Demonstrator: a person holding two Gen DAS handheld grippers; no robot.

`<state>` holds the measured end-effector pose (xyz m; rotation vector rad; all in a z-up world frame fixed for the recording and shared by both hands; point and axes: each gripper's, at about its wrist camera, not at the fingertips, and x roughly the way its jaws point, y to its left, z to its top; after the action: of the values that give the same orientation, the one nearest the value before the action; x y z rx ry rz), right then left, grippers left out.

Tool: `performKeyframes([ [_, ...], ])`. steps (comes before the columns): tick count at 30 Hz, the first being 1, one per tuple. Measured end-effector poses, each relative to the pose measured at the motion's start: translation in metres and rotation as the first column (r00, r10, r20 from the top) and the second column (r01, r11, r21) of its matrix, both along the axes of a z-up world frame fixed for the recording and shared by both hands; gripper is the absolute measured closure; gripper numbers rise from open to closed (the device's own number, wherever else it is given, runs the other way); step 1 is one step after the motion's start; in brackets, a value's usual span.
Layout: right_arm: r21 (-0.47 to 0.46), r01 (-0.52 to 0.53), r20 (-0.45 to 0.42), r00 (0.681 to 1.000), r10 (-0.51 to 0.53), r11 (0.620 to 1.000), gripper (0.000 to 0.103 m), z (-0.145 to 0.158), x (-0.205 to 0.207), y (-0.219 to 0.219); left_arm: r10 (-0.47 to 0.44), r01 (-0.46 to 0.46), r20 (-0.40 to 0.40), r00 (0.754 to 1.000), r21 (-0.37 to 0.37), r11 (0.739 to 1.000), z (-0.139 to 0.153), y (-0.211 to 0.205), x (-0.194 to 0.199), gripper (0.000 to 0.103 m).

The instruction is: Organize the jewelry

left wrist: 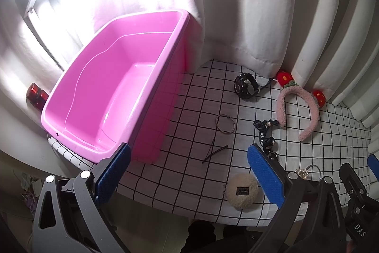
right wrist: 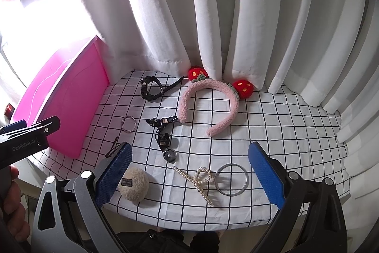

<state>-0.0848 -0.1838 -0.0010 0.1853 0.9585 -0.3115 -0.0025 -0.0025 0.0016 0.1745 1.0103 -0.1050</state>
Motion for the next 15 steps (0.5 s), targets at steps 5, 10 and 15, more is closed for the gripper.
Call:
performKeyframes([
  [5, 0.001, 0.0, 0.001, 1.0, 0.0, 1.0, 0.009, -0.0003, -0.0005, -0.0002, 0.0, 0.0, 0.002, 1.0, 0.001, 1.0, 0.0001, 0.0002, -0.0001, 0.006],
  [10, 0.002, -0.002, 0.001, 1.0, 0.002, 1.0, 0.009, 0.0011, -0.0014, 0.0003, 0.001, -0.001, 0.0, 1.0, 0.003, 1.0, 0.0015, -0.0001, -0.0014, 0.006],
  [15, 0.004, -0.003, 0.0, 1.0, 0.003, 1.0, 0.009, 0.0004, -0.0021, 0.0002, 0.005, -0.005, -0.001, 1.0, 0.002, 1.0, 0.0024, 0.0008, -0.0033, 0.006],
])
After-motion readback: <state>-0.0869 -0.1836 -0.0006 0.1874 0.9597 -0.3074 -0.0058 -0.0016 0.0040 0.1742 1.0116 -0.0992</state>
